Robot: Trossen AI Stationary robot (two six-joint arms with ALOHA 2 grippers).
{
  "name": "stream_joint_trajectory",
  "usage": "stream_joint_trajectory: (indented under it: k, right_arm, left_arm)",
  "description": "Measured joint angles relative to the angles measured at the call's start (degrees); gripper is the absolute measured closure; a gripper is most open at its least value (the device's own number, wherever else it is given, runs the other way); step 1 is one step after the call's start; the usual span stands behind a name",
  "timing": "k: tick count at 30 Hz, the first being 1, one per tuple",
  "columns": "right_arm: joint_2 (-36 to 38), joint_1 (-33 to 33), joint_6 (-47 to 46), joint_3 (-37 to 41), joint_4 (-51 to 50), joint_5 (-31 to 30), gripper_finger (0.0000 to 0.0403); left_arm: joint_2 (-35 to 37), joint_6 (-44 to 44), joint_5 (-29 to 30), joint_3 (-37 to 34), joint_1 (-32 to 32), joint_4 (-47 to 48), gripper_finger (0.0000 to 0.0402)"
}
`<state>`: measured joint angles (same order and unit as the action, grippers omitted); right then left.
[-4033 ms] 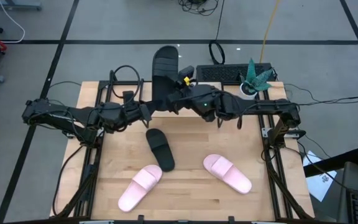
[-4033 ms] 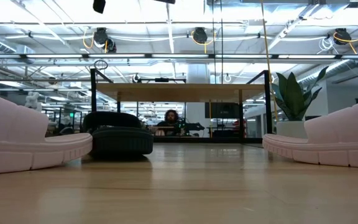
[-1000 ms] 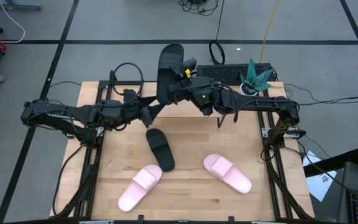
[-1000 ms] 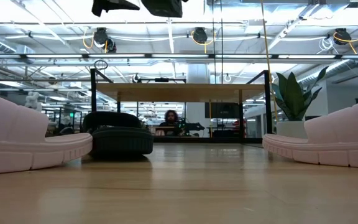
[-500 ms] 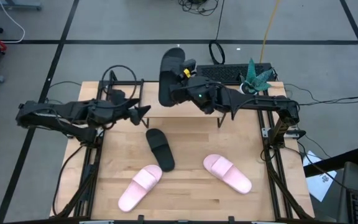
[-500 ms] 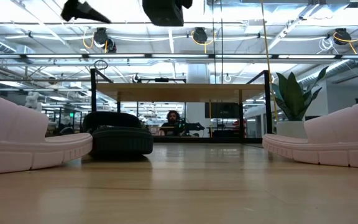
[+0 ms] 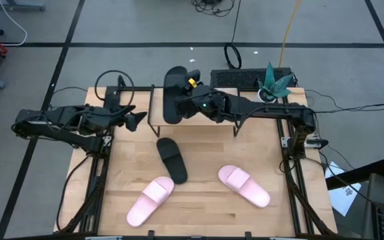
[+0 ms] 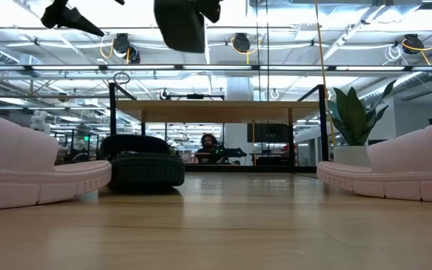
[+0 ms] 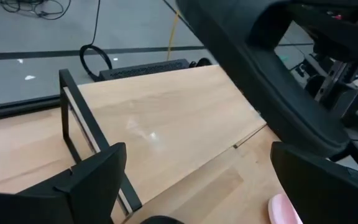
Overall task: Pick and place slides into the shelf
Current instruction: Put the right black slipper on the shelf
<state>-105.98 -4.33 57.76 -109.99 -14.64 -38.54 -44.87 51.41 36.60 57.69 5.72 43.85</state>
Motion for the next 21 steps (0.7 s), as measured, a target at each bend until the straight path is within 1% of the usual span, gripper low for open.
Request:
stream_joint_trajectory:
  k: [2,4,6,8,15,18,21]
  right_arm:
    - [-1.5,-0.44,0.13,-0.22,3.19,-0.08,0.0403]
    - [-2.04,-0.68,0.38,-0.08,2.21,0.0,0.0403]
    - [-3.66,-0.89,0.26,-0.2,3.87,1.41,0.0403]
    - [-4.16,-1.02,0.34,-0.08,3.14,2.56,0.0403]
    - [-7.62,-2.56,-0.12,-0.12,6.98,2.88,0.0403]
    - [-8.36,-3.11,-0.37,-0.11,6.45,3.34,0.0403]
    - [-9.24,-3.93,-2.32,-0.1,6.53,5.66,0.0403]
  left_arm:
    - [-0.02,-0.12,0.41,0.0,0.0,0.25,0.0007]
    - [-0.08,-0.28,0.89,0.0,0.0,0.34,0.0007]
    - [-0.08,-0.25,1.19,0.0,-0.01,1.0,0.0007]
    - [-0.1,-0.23,1.98,0.0,0.0,1.52,0.0007]
    - [-0.1,-0.21,2.61,0.0,-0.01,2.83,0.0007]
    - [-0.1,-0.19,2.91,0.0,0.0,2.8,0.0007]
    - [-0.12,-0.19,3.76,0.0,0.0,2.78,0.0007]
